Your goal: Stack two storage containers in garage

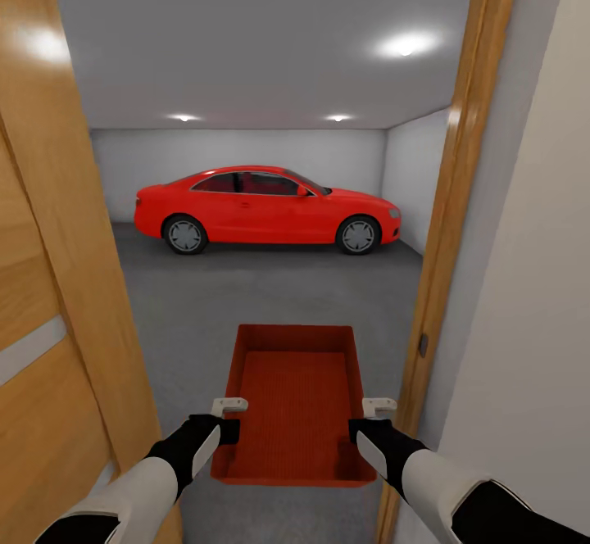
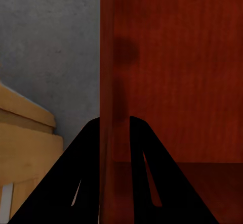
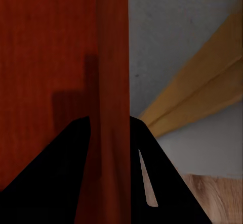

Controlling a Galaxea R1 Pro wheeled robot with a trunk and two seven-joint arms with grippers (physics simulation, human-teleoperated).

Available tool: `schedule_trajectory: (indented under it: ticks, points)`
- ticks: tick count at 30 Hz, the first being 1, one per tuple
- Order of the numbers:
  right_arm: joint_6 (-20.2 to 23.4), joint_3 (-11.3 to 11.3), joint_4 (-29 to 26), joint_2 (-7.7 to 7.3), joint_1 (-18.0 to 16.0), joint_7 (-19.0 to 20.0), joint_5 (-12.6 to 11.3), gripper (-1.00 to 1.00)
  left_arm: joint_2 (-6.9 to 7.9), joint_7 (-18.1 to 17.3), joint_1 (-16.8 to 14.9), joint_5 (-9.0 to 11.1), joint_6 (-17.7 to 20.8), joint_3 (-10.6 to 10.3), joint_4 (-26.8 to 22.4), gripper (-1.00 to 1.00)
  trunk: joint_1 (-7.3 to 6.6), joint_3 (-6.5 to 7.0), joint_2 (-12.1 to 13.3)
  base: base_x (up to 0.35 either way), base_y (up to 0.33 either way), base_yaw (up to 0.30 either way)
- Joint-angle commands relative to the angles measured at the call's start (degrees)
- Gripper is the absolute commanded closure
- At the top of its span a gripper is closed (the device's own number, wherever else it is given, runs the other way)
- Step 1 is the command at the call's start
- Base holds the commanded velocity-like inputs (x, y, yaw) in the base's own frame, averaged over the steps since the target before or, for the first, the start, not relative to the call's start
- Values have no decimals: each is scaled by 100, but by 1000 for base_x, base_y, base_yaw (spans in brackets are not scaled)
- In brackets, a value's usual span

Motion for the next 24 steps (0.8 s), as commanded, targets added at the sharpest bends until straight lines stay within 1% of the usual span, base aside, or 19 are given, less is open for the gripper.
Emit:
schedule_trajectory:
  ticks: [1, 12, 18, 24]
  points:
    - [43, 113, -12, 16, -6, -52, 118, 100, -29, 61, -2, -112, 42, 36, -3, 100, 4, -10, -8, 175, 0, 0]
    - [43, 113, -12, 16, -7, -52, 116, 100, -31, 61, -2, -111, 42, 38, 0, 100, 4, -10, -8, 24, 3, 0]
    - [43, 113, -12, 16, -7, -52, 120, 100, -42, 61, -2, -112, 42, 31, 4, 100, 4, -10, -8, 54, 144, 0]
    - [43, 113, -12, 16, -8, -52, 121, 100, -43, 61, -2, -112, 42, 32, 5, 100, 4, -10, -8, 9, 24, 0]
